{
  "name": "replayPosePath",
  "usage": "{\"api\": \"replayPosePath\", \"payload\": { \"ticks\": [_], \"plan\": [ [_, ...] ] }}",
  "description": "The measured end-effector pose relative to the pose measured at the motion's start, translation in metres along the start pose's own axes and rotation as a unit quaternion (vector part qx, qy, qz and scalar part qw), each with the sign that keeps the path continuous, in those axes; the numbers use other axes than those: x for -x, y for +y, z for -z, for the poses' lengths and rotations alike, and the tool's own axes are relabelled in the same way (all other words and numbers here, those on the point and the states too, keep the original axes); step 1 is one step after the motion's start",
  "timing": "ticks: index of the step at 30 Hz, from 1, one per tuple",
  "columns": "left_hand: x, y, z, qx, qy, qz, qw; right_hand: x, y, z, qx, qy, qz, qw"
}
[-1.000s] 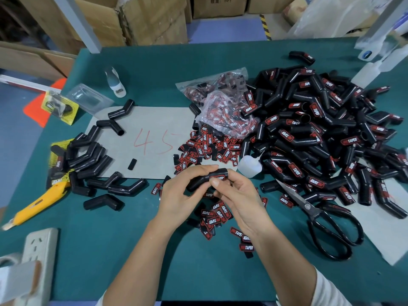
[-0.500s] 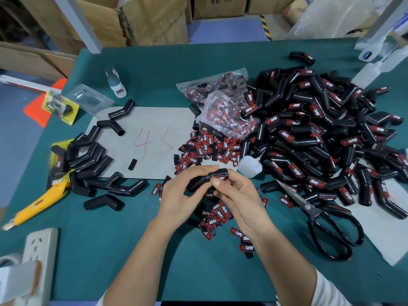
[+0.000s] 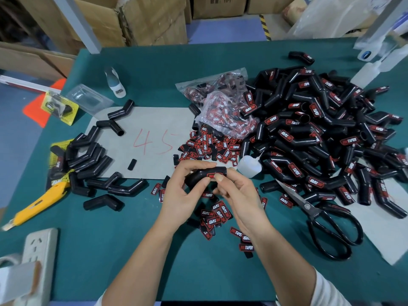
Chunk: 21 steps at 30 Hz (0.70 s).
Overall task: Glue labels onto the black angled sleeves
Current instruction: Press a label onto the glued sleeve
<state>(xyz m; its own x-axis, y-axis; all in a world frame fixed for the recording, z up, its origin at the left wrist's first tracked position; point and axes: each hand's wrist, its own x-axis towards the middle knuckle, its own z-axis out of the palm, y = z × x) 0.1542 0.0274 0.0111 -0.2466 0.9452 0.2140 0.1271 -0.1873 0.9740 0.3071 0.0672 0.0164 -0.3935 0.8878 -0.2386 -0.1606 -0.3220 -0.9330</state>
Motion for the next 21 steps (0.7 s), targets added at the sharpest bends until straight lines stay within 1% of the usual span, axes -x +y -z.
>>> {"api": "replayPosePath", "payload": {
  "ticks": [5, 12, 21],
  "plan": [
    [0.0026, 0.0018, -0.0075, 0.058, 0.037, 0.041, 0.997, -0.0009, 0.0027, -0.0024, 0.042, 0.006, 0.025, 0.999],
    [0.002, 0.0039, -0.0078, 0.083, 0.049, 0.051, 0.994, 0.0005, -0.0016, -0.0053, 0.084, -0.017, 0.036, 0.996],
    [0.0014, 0.0047, -0.0075, 0.083, 0.053, 0.052, 0.994, -0.001, 0.0028, -0.0043, 0.05, -0.009, 0.017, 0.999]
  ]
}}
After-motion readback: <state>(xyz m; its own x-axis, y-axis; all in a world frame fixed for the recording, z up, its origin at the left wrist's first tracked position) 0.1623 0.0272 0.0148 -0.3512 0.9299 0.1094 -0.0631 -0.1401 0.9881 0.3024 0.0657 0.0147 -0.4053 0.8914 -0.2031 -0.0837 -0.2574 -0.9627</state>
